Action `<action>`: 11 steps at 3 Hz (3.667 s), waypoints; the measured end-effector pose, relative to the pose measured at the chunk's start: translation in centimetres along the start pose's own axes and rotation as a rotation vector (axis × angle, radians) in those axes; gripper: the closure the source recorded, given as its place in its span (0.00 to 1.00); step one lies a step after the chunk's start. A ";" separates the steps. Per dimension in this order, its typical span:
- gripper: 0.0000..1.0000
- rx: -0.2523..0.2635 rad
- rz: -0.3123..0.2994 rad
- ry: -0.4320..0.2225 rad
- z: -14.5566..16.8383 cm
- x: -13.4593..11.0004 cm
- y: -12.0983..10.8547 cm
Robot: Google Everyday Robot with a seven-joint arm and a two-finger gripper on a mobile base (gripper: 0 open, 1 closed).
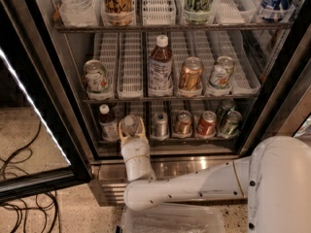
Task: Pick water bottle from bottom shelf of fridge
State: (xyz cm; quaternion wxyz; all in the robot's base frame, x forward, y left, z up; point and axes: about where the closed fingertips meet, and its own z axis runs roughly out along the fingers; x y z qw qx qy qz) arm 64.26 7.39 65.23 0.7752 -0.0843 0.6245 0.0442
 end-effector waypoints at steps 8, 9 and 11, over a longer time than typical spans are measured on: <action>1.00 -0.405 0.237 0.012 -5.7 -12.7 -10.7; 1.00 -0.449 0.369 -0.027 -6.0 -14.6 -10.2; 1.00 -0.457 0.434 -0.013 -6.0 -14.7 -10.0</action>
Offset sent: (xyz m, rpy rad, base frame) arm 0.0000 -0.0270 0.0802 0.1876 -0.1353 0.0037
